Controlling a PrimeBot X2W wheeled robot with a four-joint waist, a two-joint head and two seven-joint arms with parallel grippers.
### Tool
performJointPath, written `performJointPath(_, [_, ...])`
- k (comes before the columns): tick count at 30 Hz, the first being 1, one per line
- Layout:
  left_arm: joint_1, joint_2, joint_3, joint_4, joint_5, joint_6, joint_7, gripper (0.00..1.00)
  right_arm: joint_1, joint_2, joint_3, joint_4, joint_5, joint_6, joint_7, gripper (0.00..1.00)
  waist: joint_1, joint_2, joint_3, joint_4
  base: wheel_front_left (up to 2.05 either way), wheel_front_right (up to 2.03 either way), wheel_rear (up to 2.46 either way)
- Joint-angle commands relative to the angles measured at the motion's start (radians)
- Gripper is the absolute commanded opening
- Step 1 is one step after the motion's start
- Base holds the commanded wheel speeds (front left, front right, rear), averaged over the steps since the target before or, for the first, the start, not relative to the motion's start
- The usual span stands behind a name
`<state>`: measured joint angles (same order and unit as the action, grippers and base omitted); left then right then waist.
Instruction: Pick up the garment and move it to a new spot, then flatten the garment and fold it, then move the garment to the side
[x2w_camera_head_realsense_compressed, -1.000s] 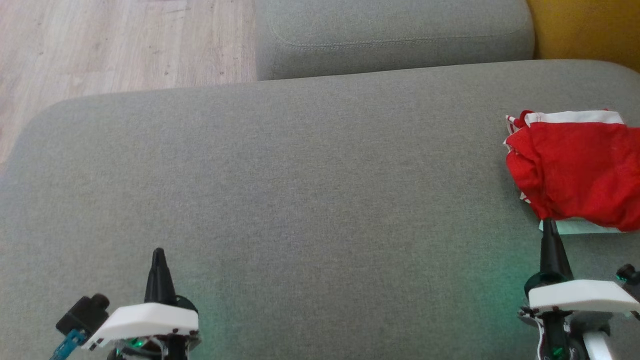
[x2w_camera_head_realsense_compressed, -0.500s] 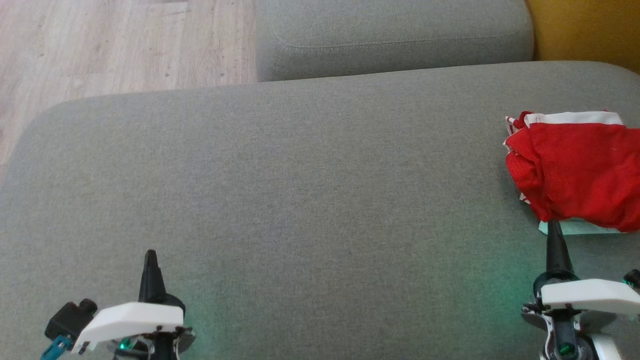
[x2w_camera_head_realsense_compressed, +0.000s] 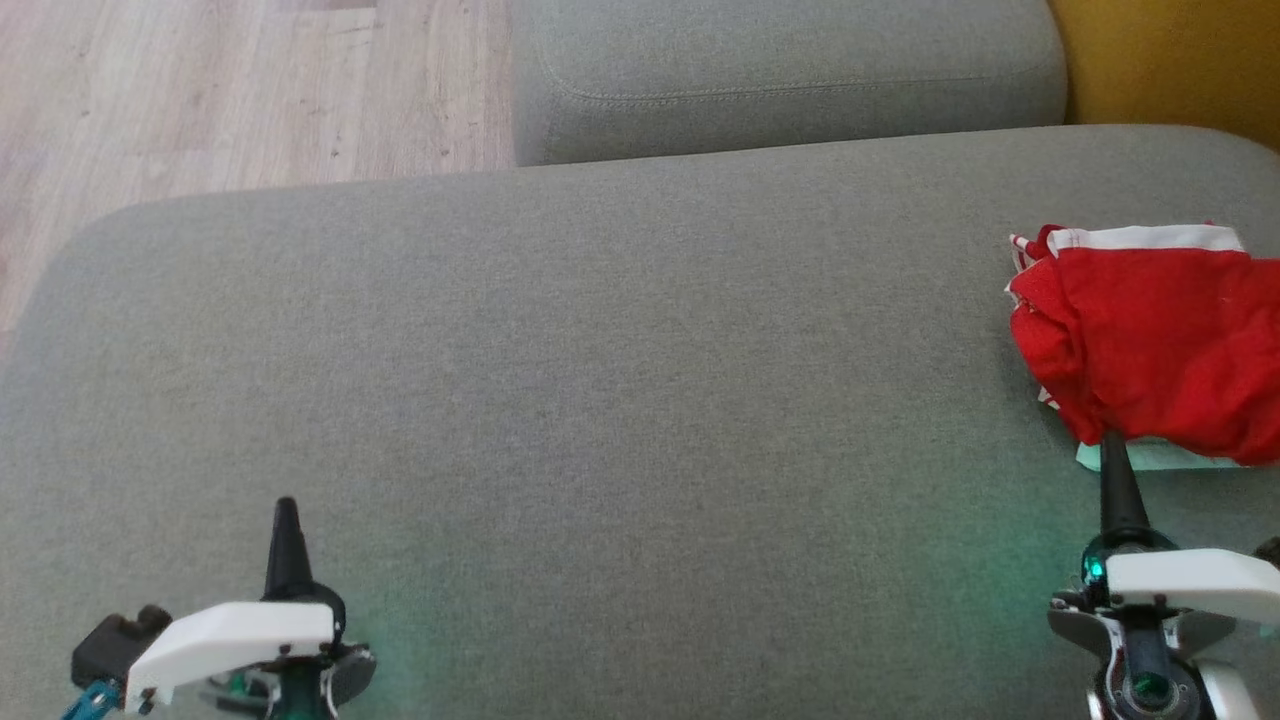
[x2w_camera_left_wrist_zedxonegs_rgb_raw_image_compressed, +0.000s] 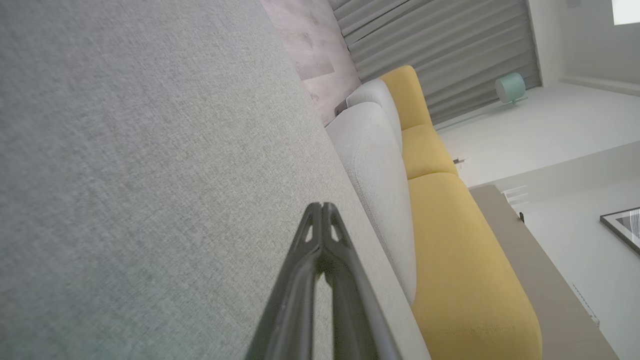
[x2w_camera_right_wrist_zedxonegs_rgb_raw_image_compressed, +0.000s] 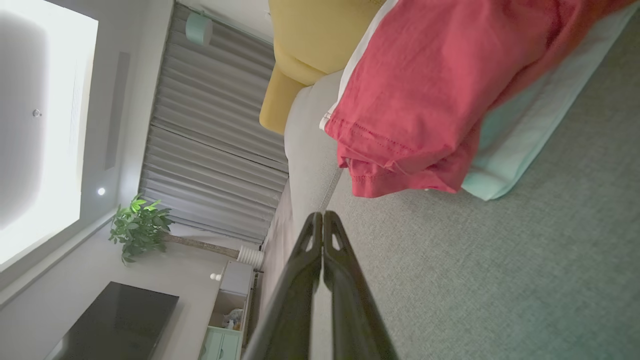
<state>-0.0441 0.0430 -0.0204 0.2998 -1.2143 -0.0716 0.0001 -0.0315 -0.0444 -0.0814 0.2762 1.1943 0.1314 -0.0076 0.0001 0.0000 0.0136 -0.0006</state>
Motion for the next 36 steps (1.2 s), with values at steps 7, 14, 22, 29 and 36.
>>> performJointPath(7, [-0.055,0.007,0.053,-0.039,-0.086,-0.016,0.025,0.0,-0.055,-0.014,0.004,-0.032,0.095,-0.001,0.026,0.0,-0.0001,0.0,-0.002,0.0,0.0,0.0,0.0])
performJointPath(14, [-0.057,0.008,0.072,-0.043,-0.16,-0.027,0.046,0.0,-0.06,-0.014,-0.002,-0.032,0.174,-0.001,0.046,0.0,-0.0001,0.0,-0.004,0.0,0.0,0.0,0.0])
performJointPath(22, [-0.06,0.008,0.094,-0.047,-0.245,-0.038,0.07,0.0,-0.065,-0.014,-0.009,-0.032,0.264,-0.001,0.07,0.0,-0.0001,0.0,-0.006,0.0,0.0,0.0,0.0])
performJointPath(29, [-0.062,0.008,0.111,-0.05,-0.308,-0.047,0.088,0.0,-0.07,-0.014,-0.014,-0.032,0.331,-0.001,0.088,0.0,-0.0001,0.0,-0.008,0.001,0.0,0.0,0.0])
performJointPath(36, [-0.064,0.009,0.13,-0.054,-0.383,-0.057,0.109,0.0,-0.075,-0.014,-0.02,-0.032,0.41,-0.001,0.108,0.0,-0.0001,0.0,-0.01,0.001,0.0,0.0,0.0])
